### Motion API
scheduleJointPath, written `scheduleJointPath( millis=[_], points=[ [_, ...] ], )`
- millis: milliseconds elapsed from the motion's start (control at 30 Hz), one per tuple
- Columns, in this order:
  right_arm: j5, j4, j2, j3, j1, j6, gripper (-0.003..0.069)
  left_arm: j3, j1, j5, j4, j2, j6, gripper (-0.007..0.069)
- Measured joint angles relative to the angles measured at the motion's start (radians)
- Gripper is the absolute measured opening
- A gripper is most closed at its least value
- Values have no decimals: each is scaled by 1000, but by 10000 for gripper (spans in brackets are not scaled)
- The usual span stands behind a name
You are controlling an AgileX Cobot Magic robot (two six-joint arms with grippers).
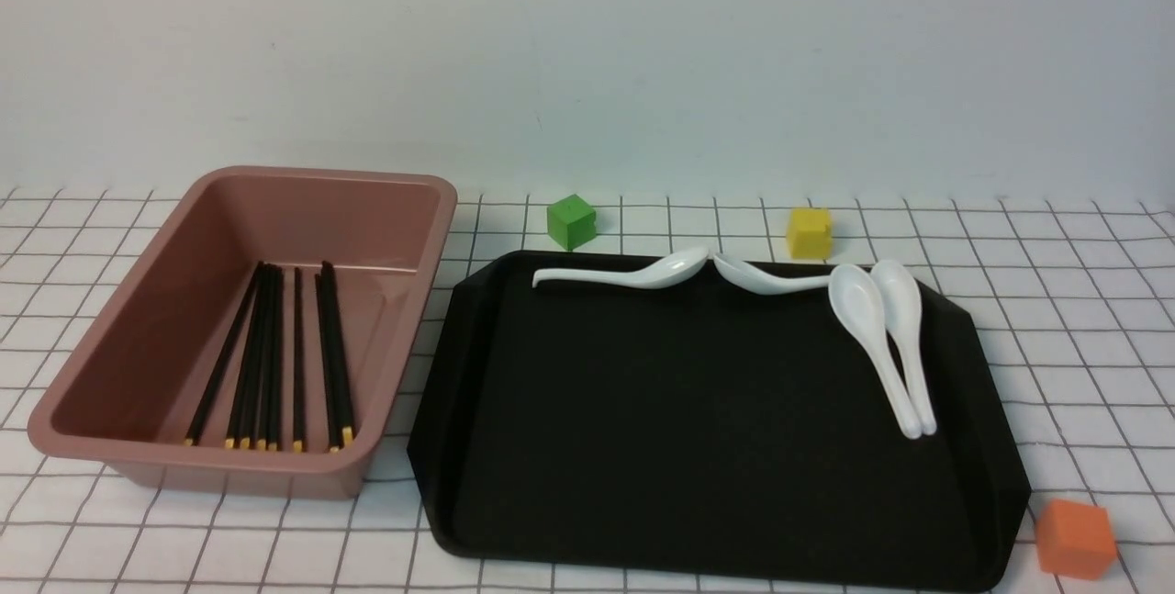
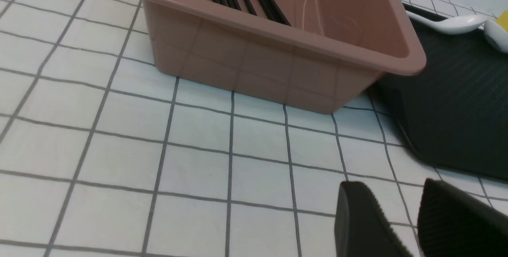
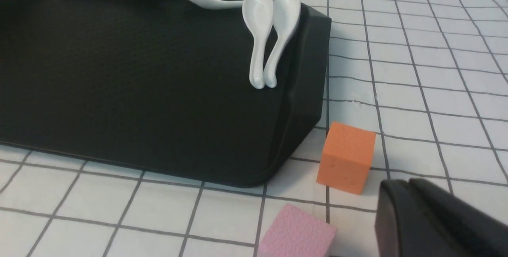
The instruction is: On white black tablecloth take chopsticks from black tray and put them in box.
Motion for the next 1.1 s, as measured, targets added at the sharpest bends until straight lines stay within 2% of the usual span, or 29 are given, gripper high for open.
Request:
scheduleJointPath(
  millis=[1100],
  points=[
    [0,0,0,0,0,0,82,0,0,0,0,0,0,238]
  ],
)
